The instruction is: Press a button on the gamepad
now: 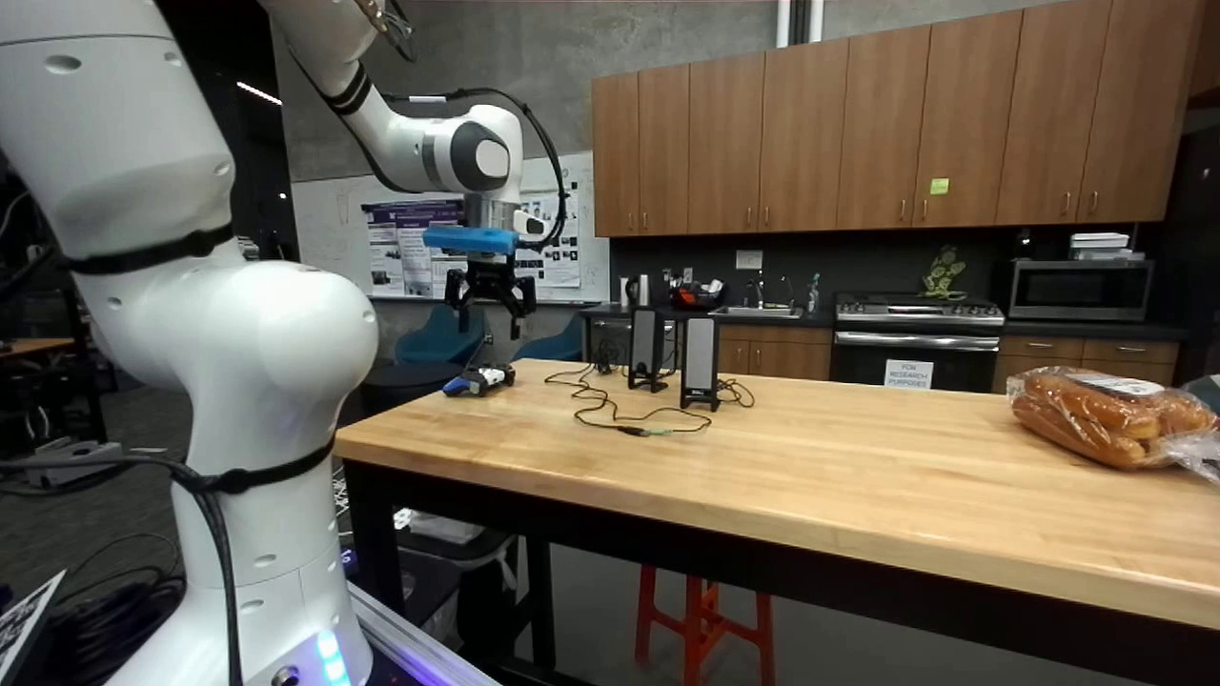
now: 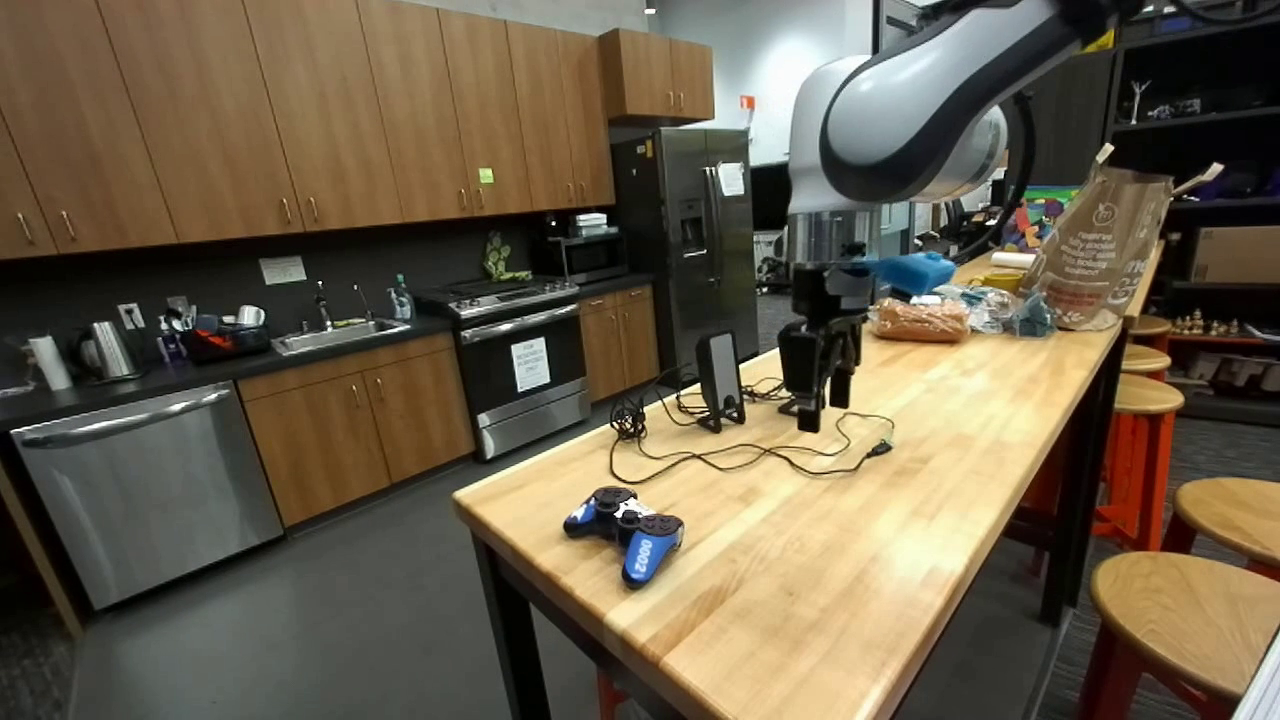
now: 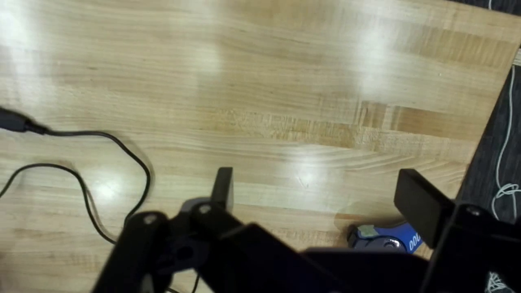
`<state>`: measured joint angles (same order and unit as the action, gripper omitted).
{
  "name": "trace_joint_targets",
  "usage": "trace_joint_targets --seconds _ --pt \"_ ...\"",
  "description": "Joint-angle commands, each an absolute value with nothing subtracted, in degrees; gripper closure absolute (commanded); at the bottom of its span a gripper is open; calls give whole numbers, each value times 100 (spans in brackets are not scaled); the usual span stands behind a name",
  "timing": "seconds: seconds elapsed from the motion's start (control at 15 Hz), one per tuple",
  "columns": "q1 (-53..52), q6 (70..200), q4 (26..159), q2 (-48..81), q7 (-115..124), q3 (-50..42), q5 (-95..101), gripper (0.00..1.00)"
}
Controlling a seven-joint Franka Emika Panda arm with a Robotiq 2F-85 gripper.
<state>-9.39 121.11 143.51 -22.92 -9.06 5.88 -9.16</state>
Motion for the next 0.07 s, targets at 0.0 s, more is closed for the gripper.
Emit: trace_joint_targets --seconds 0.0 --pt "-907 11894 14877 -3110 -942 440 -830 0"
